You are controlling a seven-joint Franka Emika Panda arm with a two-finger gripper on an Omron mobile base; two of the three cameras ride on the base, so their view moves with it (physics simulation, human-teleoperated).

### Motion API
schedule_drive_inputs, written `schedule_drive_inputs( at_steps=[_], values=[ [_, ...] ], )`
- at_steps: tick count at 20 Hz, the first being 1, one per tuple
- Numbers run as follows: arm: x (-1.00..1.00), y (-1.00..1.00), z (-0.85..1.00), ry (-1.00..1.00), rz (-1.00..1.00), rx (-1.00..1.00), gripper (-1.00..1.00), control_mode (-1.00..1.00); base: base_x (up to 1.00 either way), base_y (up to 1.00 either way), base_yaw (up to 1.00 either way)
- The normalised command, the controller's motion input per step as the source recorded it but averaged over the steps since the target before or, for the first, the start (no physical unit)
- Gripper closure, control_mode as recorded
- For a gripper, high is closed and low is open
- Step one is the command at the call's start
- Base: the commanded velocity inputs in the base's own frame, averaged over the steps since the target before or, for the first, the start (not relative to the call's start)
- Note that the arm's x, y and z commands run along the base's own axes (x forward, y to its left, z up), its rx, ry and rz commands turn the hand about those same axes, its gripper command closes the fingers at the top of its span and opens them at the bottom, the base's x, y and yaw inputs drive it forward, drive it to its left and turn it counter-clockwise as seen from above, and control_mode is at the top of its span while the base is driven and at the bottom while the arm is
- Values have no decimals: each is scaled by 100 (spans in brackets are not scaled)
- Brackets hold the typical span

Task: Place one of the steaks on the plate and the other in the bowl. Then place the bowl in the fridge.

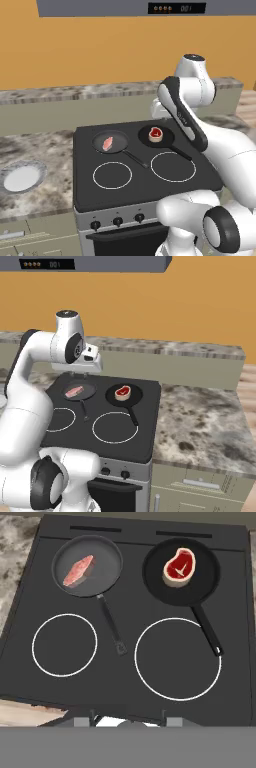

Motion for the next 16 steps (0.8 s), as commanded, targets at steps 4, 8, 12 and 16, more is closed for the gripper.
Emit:
schedule_drive_inputs(
  at_steps=[4, 8, 12, 16],
  values=[
    [51, -9, -7, 5, -5, 0, -100, -100, 0, 0, 0],
    [92, -34, -32, 26, -28, -1, -100, -100, 0, 0, 0],
    [74, -41, -29, 29, -33, 0, -100, -100, 0, 0, 0],
    [67, -38, -19, 21, -19, 0, -100, -100, 0, 0, 0]
  ],
)
